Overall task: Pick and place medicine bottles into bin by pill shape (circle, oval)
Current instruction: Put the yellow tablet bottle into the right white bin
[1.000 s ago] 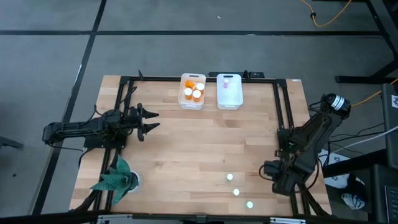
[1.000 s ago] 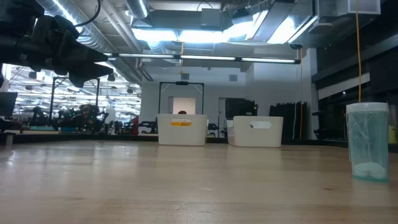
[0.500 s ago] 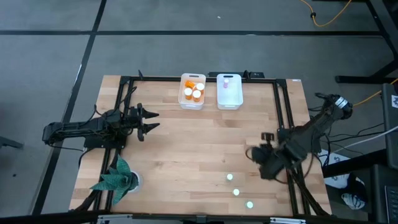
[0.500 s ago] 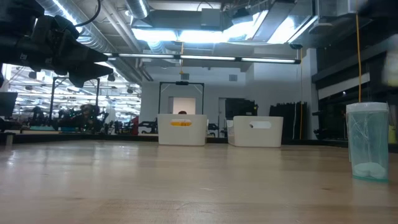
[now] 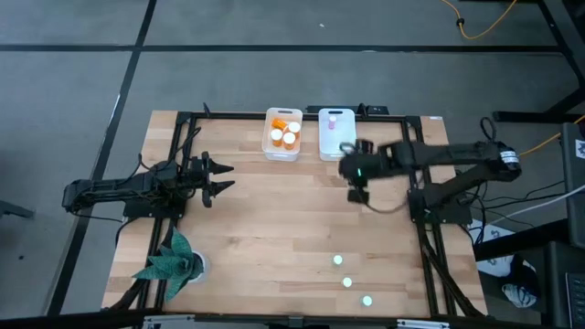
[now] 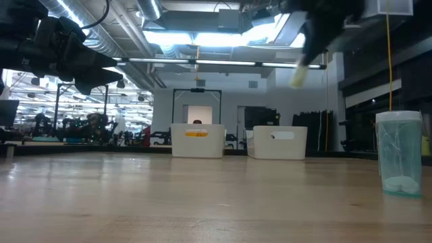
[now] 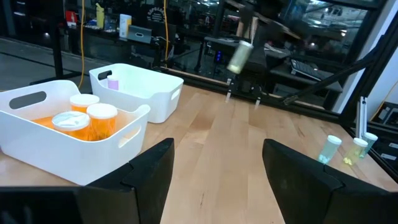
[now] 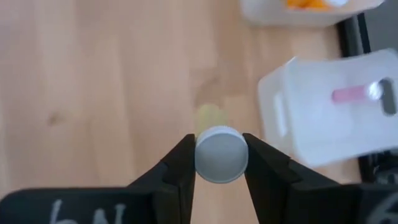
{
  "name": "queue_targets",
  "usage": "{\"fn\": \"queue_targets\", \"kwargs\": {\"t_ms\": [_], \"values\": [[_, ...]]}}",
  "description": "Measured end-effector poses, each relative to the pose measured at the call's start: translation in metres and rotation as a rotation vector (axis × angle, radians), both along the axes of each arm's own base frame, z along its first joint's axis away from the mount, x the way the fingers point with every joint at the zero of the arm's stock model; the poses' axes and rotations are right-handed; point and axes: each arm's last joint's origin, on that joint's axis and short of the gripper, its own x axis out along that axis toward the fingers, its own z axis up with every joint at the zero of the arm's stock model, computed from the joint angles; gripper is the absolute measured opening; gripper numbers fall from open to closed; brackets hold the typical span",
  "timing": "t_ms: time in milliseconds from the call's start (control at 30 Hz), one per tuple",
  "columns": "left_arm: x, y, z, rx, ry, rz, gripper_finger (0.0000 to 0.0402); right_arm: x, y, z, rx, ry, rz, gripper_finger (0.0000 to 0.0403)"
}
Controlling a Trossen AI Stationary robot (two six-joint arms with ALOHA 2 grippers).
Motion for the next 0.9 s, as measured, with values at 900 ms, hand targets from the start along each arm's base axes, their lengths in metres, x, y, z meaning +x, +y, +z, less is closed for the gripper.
{"fn": "queue_targets", "kwargs": {"t_ms": [900], "values": [[0.000, 0.000, 0.000, 0.000, -0.001, 0.000, 0.0237, 0.033, -0.227, -0.060, 0.169, 0.227, -0.187, 0.0116]]}}
